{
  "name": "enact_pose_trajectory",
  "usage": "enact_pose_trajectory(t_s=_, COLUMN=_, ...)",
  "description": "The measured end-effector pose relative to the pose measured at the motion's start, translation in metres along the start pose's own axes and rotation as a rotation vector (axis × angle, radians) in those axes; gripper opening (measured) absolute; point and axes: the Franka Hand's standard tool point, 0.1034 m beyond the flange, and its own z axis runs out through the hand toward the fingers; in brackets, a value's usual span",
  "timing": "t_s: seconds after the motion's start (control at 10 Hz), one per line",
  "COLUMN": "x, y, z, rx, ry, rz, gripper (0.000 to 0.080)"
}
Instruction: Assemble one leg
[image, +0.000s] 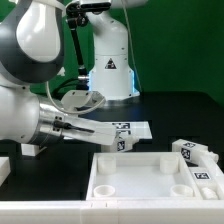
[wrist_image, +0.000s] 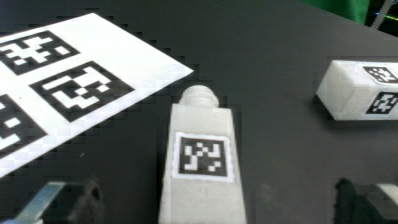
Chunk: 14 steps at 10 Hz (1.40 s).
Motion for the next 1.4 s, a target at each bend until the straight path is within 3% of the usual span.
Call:
enact_pose_trajectory(t_s=0.1, x=0.000, y=0.000, z=0.001, rx=-0.001, ry=-0.001, rz=0.000, gripper=0.0649)
enact_pose_trajectory(t_s=0.4, x=0.006, y=0.003, z=0.010, rx=-0.064, ry=0.000, rz=0.043, gripper=0.0649)
enact_pose_trajectory(t_s=0.9, x=0.007, y=-0.004, z=0.027, rx=-0.097, ry=0.004, rz=0.026, gripper=0.0649)
enact_pose_trajectory(t_s=1.2, x=0.011, y=-0.005, z=0.030, rx=-0.103, ry=0.014, rz=0.018, gripper=0.0281)
enact_pose_trajectory(t_s=1.4, x=0.011, y=-0.006, z=0.031, rx=-0.103, ry=0.014, rz=0.016, gripper=0.0281)
